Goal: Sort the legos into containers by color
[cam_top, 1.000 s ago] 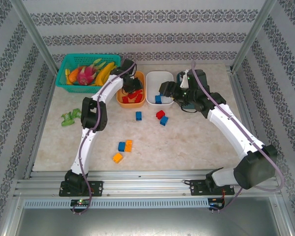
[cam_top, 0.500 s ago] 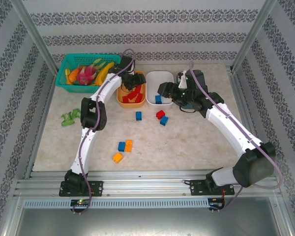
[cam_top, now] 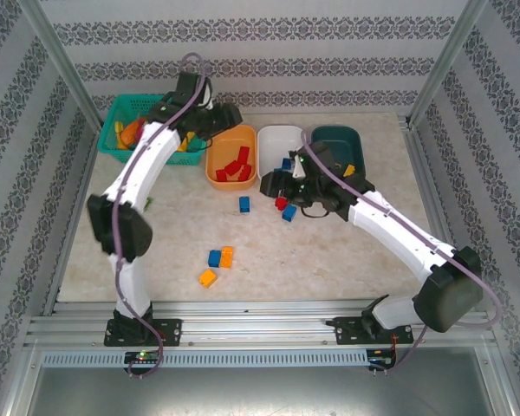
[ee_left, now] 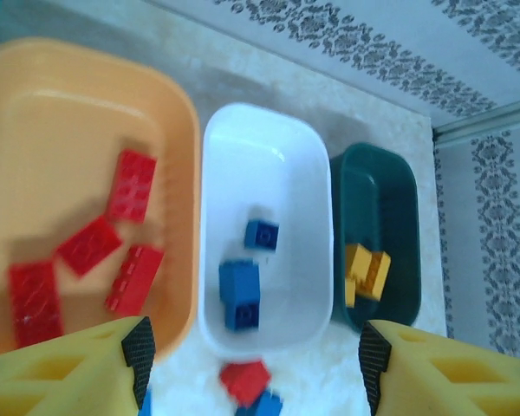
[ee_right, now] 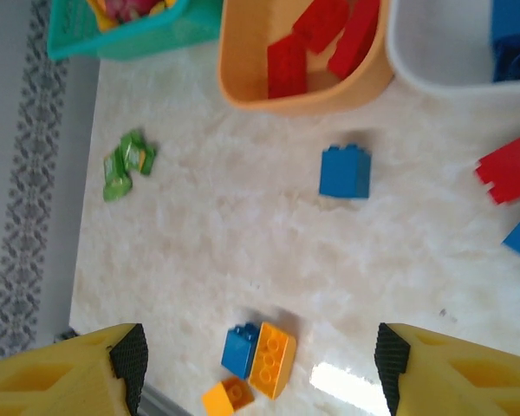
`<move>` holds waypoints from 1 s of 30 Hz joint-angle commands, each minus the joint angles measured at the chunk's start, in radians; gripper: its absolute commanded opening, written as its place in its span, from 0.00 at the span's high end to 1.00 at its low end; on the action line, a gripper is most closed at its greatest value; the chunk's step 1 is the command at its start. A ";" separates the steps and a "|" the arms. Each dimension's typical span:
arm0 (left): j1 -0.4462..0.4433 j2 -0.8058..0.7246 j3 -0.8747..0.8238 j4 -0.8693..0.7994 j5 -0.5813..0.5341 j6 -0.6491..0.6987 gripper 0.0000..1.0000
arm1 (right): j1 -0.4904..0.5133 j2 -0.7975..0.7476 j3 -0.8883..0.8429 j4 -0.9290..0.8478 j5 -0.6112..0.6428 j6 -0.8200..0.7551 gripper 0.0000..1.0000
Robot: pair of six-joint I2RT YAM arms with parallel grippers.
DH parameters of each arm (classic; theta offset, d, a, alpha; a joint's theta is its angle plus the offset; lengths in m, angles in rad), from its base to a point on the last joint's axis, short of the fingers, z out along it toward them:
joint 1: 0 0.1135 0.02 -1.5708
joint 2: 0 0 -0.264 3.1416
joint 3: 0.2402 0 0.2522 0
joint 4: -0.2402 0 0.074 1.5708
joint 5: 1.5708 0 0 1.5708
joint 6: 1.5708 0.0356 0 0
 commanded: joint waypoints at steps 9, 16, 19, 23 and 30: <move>0.003 -0.827 -0.858 -0.059 -0.056 -0.012 0.24 | 0.341 0.094 -0.026 -0.083 0.185 0.247 0.28; 0.002 -1.212 -1.055 -0.303 0.021 -0.033 0.22 | 0.494 0.287 0.034 -0.054 0.186 0.555 0.27; 0.003 -1.312 -1.069 -0.392 0.050 -0.021 0.22 | 0.536 0.378 0.075 -0.017 0.171 0.699 0.26; 0.002 -1.397 -1.061 -0.477 0.085 0.026 0.22 | 0.580 0.488 0.132 0.034 0.168 0.881 0.25; 0.002 -1.434 -1.014 -0.555 0.115 0.112 0.22 | 0.610 0.624 0.229 0.046 0.168 1.068 0.25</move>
